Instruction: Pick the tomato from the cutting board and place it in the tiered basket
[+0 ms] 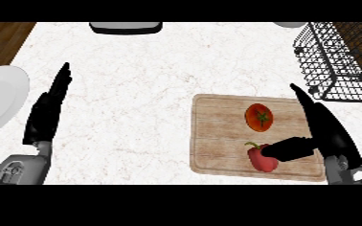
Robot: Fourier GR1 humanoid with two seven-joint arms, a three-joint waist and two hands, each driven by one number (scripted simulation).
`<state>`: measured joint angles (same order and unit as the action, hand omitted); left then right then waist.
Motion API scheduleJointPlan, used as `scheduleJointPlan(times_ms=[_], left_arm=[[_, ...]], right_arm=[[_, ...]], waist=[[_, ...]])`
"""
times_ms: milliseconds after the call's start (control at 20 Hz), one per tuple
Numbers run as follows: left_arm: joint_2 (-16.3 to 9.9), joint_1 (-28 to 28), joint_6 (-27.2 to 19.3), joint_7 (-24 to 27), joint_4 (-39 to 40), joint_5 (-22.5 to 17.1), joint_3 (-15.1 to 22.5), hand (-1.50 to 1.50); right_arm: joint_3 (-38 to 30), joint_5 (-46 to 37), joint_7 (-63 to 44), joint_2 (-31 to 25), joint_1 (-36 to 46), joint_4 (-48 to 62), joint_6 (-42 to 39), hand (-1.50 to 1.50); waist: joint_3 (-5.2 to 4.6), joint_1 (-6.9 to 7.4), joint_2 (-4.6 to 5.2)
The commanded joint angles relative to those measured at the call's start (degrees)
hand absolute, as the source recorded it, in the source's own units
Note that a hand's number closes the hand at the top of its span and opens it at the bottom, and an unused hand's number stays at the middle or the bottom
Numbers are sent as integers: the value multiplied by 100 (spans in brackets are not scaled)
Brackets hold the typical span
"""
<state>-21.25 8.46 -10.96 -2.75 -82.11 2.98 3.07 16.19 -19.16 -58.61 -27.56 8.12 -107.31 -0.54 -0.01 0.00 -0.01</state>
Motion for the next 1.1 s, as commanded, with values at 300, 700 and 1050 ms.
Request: scheduleJointPlan(times_ms=[300, 700, 1050], left_arm=[[211, -198, 300, -123, -307, 276, -254, 0], [263, 278, 557, -281, -20, 373, -609, 0], [511, 337, 532, 169, 341, 600, -743, 0]], right_arm=[[-193, -710, -5, 503, -235, 83, -491, -150], [-174, -1125, -13, 1282, 53, 731, -474, -150], [-668, -1125, 458, 1433, 381, 1422, -682, -150]], waist=[[1, 3, -5], [0, -2, 1], [0, -1, 6]])
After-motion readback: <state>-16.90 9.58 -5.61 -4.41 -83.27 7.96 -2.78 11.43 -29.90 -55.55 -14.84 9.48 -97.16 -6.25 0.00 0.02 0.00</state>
